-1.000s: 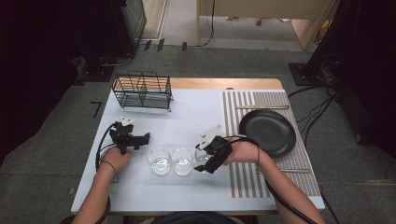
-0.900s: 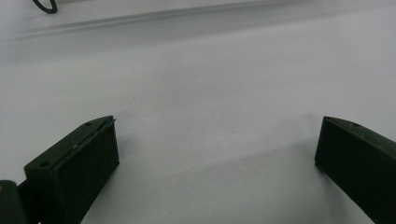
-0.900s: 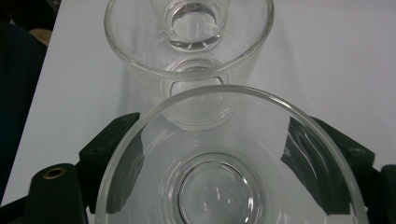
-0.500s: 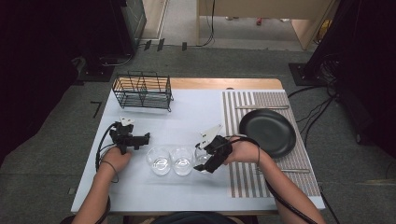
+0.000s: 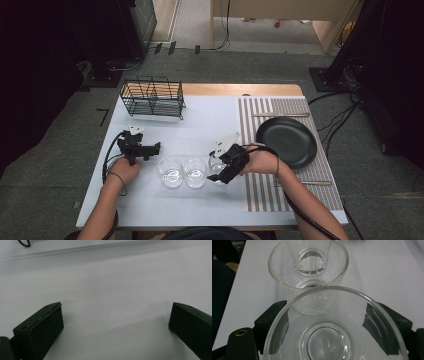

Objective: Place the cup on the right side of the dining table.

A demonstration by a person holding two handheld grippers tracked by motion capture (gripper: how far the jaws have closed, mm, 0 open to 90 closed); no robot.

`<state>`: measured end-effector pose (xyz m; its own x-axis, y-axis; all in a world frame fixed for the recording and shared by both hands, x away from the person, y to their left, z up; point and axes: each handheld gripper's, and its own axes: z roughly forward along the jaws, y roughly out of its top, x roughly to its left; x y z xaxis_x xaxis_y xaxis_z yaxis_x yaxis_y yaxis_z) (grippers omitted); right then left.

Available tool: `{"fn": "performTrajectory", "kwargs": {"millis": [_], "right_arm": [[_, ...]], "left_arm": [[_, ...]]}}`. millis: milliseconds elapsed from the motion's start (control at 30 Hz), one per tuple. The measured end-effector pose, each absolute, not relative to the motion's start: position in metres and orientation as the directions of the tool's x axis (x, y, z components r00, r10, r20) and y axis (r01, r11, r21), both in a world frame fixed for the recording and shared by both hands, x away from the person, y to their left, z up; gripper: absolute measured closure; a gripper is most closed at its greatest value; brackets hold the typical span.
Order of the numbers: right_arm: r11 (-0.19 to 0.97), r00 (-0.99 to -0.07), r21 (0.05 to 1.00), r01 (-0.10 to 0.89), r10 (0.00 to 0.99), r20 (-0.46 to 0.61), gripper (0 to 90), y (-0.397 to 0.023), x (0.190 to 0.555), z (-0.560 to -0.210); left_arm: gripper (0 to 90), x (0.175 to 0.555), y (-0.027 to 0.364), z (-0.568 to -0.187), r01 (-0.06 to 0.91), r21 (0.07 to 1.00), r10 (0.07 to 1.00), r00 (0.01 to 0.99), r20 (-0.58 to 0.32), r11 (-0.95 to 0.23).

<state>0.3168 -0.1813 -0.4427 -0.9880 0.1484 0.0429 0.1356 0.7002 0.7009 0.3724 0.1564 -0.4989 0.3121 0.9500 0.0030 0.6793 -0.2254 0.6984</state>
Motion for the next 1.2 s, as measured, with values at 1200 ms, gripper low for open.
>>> {"fn": "performTrajectory", "kwargs": {"millis": [1200], "right_arm": [[0.663, -0.969, 0.727, 0.177, 0.247, 0.01, 19.4, -0.1893, 0.326, -0.4402]], "left_arm": [[0.0, 0.3724, 0.1565, -0.4989, 0.679, 0.699, 0.95, 0.312, 0.003, -0.226]]}}
